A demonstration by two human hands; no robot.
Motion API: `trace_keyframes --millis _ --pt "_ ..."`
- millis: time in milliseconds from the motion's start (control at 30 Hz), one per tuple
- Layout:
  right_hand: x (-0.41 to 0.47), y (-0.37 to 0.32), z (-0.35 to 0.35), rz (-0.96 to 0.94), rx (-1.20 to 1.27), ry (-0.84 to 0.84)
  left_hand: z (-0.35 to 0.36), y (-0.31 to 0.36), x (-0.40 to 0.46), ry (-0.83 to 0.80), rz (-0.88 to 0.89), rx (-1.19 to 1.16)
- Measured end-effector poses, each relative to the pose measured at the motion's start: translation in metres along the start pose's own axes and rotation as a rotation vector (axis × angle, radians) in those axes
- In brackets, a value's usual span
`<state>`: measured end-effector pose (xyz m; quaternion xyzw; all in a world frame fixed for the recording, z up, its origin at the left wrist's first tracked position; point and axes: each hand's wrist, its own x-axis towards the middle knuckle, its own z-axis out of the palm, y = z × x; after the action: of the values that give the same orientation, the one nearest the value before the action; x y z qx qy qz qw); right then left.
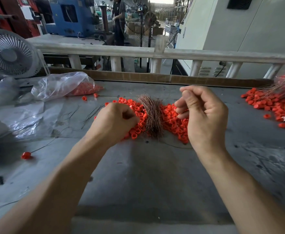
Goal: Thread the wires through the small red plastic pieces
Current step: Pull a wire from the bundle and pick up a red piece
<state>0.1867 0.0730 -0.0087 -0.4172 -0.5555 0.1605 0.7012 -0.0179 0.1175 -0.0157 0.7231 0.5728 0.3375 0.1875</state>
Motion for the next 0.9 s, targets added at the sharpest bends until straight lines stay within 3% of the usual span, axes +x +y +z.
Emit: trace_keyframes --millis 100,267,633,800,900 --pt "0.002 -0.003 -0.004 0.025 0.038 0.071 -0.003 -0.003 0.001 -0.138 -0.014 0.149" --pt "0.005 0.002 -0.007 0.114 0.097 0.118 -0.004 -0.002 -0.001 -0.174 -0.006 0.277" --pt "0.001 0.009 -0.001 0.287 0.054 -0.024 -0.003 0.004 -0.007 -0.193 0.088 0.384" --pt "-0.003 0.010 -0.001 0.269 -0.025 -0.101 -0.001 0.003 -0.007 -0.208 0.116 0.304" --pt "-0.003 0.008 0.000 0.260 -0.054 -0.124 0.003 0.007 -0.004 -0.104 0.095 -0.009"
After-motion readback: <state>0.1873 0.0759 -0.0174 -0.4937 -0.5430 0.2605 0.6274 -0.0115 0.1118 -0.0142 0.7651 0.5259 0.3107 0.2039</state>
